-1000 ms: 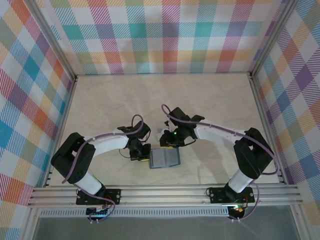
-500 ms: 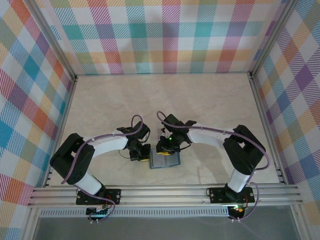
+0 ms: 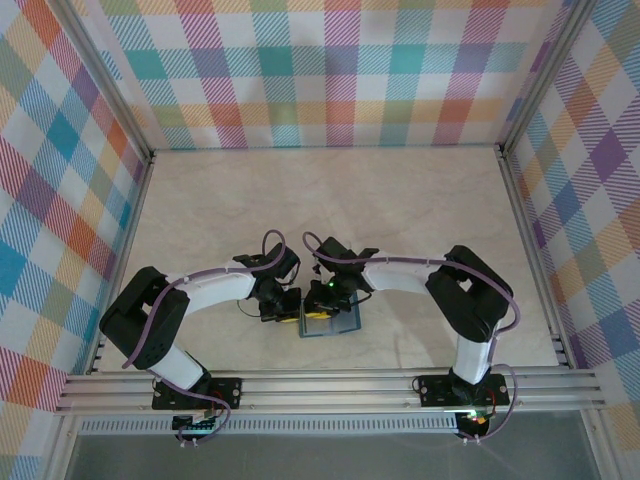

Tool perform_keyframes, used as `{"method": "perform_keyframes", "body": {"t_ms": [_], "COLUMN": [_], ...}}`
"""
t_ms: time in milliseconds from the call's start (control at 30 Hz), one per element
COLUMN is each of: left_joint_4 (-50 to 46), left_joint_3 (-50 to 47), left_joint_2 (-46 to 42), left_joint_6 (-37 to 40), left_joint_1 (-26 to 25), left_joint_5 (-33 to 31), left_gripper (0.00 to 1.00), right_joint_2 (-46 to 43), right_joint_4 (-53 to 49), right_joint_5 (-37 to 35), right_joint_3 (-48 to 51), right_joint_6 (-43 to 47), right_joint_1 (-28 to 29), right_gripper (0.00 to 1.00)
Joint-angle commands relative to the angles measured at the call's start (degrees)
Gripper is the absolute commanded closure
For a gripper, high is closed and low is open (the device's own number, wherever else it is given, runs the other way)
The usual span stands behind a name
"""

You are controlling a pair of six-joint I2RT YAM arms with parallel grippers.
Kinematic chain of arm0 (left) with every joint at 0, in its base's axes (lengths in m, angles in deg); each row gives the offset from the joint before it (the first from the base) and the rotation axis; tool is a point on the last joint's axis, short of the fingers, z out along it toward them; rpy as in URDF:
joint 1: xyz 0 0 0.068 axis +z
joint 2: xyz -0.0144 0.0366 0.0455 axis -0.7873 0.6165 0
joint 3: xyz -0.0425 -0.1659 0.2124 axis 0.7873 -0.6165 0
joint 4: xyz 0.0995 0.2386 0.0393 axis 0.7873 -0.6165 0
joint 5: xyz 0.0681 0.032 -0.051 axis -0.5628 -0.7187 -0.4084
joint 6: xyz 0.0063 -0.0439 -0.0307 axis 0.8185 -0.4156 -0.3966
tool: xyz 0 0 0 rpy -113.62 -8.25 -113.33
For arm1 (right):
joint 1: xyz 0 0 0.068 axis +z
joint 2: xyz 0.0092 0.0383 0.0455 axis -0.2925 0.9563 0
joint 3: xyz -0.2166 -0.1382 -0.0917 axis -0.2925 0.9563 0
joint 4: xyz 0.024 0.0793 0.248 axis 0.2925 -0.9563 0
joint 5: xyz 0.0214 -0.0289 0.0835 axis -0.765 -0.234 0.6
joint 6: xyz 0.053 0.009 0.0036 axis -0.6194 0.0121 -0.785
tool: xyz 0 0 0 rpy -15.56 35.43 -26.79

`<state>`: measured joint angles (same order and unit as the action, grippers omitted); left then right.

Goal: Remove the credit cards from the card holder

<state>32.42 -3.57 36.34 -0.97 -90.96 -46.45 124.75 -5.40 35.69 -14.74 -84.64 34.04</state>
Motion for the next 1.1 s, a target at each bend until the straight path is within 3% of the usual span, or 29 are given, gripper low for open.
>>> {"method": "perform_keyframes", "body": {"t_ms": [0,267,600,1067], "left_joint_4": [1.1,0.5,-0.2,0.5], "left_joint_3": [-3.0,-2.6,-1.7,-1.8], "left_joint_2": [2.8,2.8,2.9,3.3], "left_joint_6": [0.0,0.3,0.6,0.7], "left_joint_1": [-0.5,-0.5,-0.5,-0.5], "left_joint_5": [-1.1,-0.8,-0.5,-0.4], "left_gripper": [0.99,0.99,0.99,0.99], "right_joint_2": [2.1,3.1,3.6,4.8], "right_joint_4": [1.0,-10.9,-25.3,-30.4], "right_joint_5": [1.3,-6.7,-15.9,-20.1], "right_joint_3": [-1.3,-3.5,-10.4,-15.1], "right_joint_6": [-1.2,1.1,3.9,5.6], "right_joint_1": [0.3,0.5,1.7,3.1], "right_gripper": [0.77,0.72,0.58,0.40]}}
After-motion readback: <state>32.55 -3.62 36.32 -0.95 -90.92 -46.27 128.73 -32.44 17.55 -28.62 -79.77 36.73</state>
